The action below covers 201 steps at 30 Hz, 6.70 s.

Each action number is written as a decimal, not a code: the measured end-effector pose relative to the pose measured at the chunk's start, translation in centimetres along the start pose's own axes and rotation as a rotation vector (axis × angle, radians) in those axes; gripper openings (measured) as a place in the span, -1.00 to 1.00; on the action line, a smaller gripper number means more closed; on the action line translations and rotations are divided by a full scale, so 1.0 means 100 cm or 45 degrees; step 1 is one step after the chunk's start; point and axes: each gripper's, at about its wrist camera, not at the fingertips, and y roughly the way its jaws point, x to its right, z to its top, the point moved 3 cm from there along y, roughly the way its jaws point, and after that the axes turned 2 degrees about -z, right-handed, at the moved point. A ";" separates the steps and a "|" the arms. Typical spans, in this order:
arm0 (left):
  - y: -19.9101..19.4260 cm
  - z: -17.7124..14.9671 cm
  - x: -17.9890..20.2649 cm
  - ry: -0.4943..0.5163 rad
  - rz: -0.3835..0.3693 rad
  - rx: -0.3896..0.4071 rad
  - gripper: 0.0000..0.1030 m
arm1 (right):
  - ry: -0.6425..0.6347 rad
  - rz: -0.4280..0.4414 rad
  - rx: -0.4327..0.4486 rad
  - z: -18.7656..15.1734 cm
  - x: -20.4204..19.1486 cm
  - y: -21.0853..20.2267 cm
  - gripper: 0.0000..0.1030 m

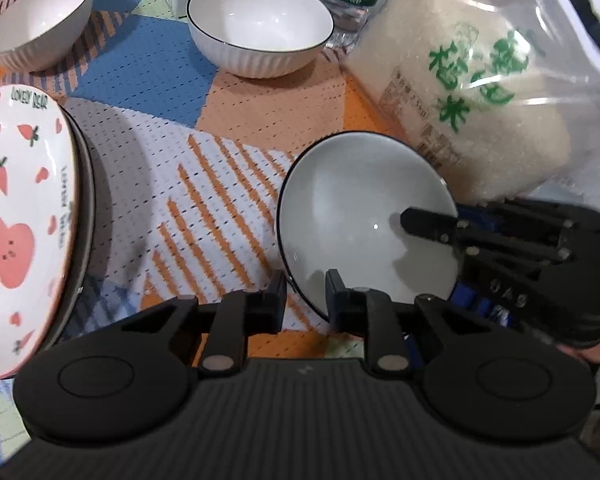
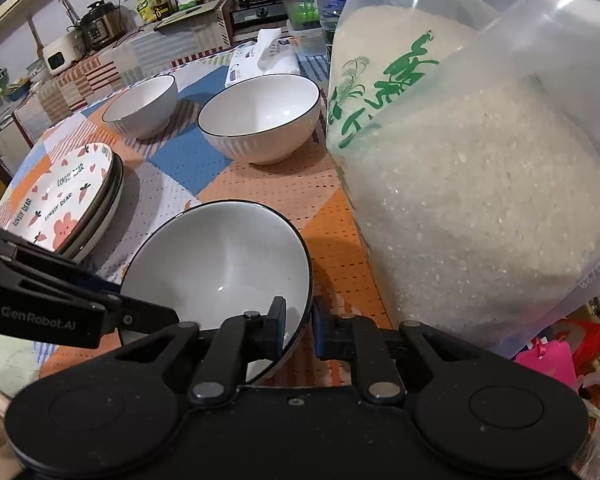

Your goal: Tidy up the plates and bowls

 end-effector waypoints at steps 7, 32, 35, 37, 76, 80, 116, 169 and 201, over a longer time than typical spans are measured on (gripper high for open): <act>-0.016 -0.011 -0.012 -0.082 0.000 -0.058 -0.65 | -0.016 0.060 -0.027 0.006 -0.016 -0.003 -0.71; -0.041 -0.044 -0.075 -0.376 0.070 -0.046 -0.66 | -0.266 0.197 -0.081 0.025 -0.080 0.032 -0.78; -0.041 -0.044 -0.077 -0.386 0.063 -0.054 -0.65 | -0.281 0.192 -0.071 0.024 -0.081 0.033 -0.78; -0.041 -0.044 -0.077 -0.382 0.068 -0.077 -0.64 | -0.293 0.205 -0.081 0.025 -0.081 0.033 -0.77; -0.053 0.106 -0.087 -0.264 0.054 0.315 0.00 | -0.067 0.067 0.261 0.089 -0.058 0.034 0.37; -0.029 0.120 -0.090 -0.273 0.043 0.307 0.04 | -0.126 0.026 0.234 0.089 -0.064 0.050 0.41; -0.036 0.095 -0.086 -0.428 -0.028 0.193 -0.80 | -0.271 0.102 0.200 0.085 -0.068 0.058 0.56; -0.077 -0.029 -0.061 -0.406 0.150 -0.090 -0.77 | -0.666 0.215 0.149 -0.022 -0.126 -0.021 0.64; -0.108 -0.016 -0.060 -0.295 0.132 0.028 -0.55 | -0.666 0.232 0.220 -0.013 -0.117 -0.052 0.69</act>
